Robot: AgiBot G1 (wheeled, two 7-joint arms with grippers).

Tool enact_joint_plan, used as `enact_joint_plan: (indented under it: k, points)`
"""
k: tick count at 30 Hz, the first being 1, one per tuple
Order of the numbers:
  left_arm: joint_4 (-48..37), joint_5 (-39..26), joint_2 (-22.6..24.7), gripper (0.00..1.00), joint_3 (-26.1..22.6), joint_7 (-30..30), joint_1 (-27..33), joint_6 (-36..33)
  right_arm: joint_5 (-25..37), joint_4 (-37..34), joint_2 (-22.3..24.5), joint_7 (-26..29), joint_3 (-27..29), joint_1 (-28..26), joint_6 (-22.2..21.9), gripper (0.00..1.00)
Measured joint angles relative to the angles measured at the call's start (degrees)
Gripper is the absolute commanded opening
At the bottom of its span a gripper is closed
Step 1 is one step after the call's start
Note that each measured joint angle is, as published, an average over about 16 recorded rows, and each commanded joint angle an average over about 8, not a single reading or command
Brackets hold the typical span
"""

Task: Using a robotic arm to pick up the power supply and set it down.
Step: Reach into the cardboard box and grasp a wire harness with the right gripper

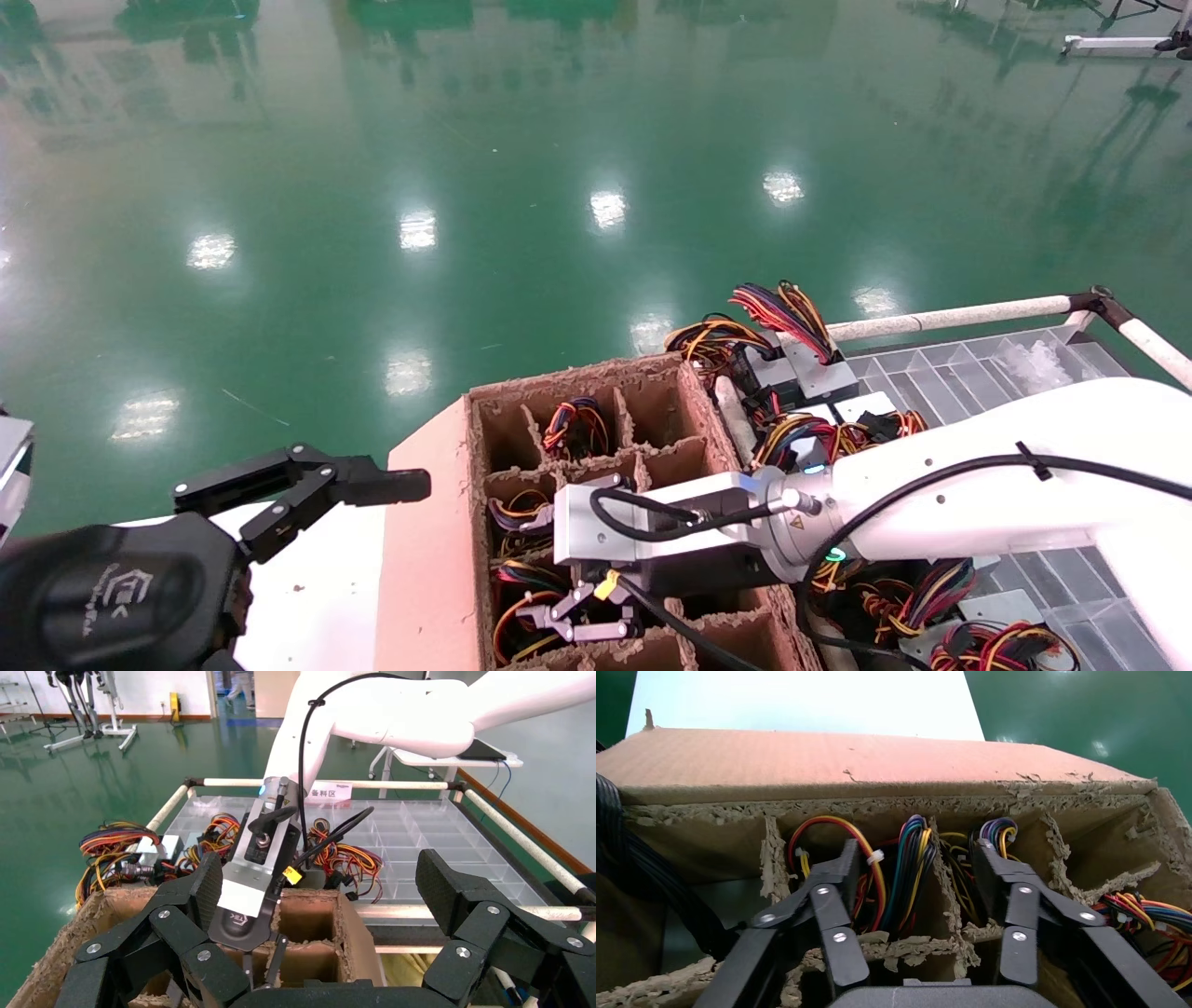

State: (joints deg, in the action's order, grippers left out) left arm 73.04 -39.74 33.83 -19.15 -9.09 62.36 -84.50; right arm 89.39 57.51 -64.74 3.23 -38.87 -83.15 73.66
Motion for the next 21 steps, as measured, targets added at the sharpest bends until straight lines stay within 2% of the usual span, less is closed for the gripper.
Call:
enact_joint_plan:
  k: [21]
  points:
    - [0.0,0.0,0.0,1.0,0.0,0.0,0.0,0.0,0.3,-1.3,-0.3,1.8,-0.2,-0.3,0.1,0.0]
